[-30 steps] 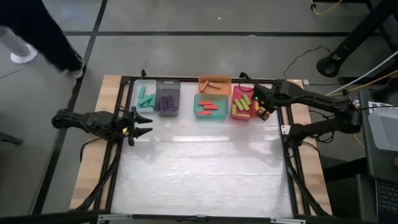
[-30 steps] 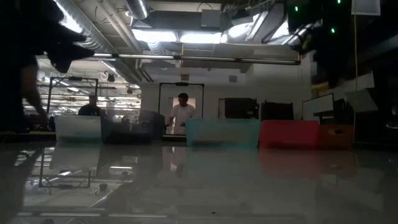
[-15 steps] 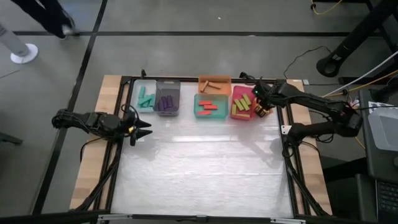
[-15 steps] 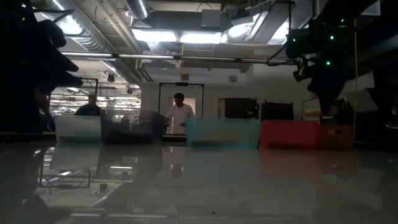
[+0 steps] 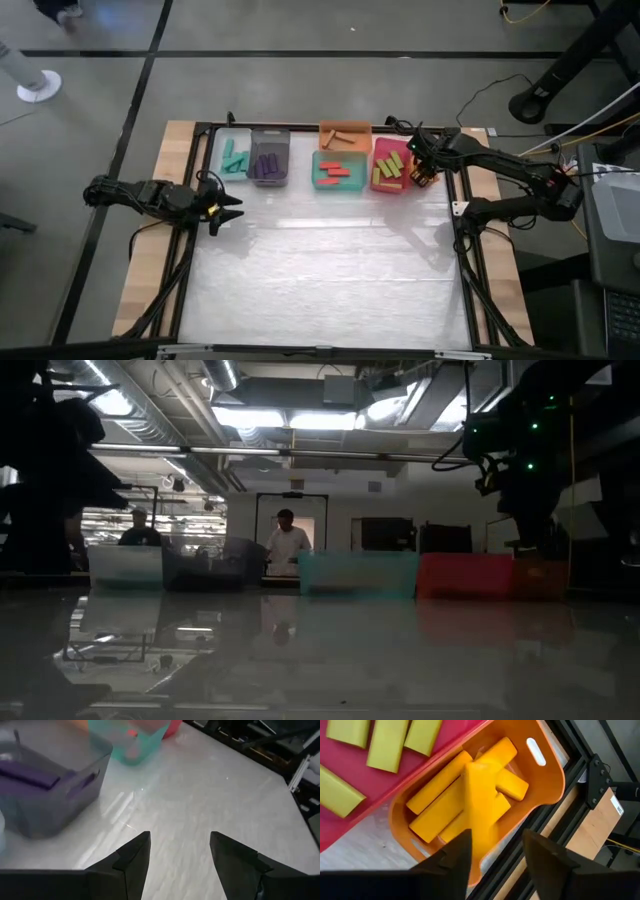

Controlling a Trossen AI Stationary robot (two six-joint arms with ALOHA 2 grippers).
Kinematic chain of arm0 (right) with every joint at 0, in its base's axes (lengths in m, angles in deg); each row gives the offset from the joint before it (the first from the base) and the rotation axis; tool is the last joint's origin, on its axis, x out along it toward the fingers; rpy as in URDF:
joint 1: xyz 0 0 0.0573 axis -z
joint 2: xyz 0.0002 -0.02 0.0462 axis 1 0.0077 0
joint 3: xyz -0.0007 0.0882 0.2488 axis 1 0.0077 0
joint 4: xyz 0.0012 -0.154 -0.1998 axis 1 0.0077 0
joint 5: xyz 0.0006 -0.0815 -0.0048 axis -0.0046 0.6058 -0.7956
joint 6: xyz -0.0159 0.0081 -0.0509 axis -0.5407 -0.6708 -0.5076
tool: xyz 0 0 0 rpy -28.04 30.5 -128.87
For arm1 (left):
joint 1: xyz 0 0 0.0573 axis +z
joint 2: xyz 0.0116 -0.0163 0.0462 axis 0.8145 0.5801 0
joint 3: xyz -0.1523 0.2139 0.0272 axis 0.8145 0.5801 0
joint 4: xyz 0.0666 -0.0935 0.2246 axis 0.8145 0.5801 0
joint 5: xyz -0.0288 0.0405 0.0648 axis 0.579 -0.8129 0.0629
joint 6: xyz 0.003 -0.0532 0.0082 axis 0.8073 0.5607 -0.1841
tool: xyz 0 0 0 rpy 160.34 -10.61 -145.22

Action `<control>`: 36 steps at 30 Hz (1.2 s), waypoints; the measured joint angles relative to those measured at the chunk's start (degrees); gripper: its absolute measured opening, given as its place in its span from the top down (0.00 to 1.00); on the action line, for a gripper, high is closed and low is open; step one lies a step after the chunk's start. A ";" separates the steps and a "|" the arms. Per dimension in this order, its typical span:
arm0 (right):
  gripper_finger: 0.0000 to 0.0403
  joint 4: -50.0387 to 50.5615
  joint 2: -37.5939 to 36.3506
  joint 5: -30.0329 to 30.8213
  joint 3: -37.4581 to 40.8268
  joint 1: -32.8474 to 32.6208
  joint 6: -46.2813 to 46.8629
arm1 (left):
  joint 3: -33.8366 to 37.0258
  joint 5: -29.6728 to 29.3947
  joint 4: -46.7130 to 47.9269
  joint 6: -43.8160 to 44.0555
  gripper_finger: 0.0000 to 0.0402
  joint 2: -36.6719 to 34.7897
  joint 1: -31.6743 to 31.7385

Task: Sort blocks
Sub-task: Put the yellow block into the right orange bin, then return to Home Position

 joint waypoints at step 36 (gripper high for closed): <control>0.45 -15.72 -33.35 -40.35 1.03 -0.14 3.41 | 10.90 7.86 -43.23 -31.27 0.52 0.03 -0.02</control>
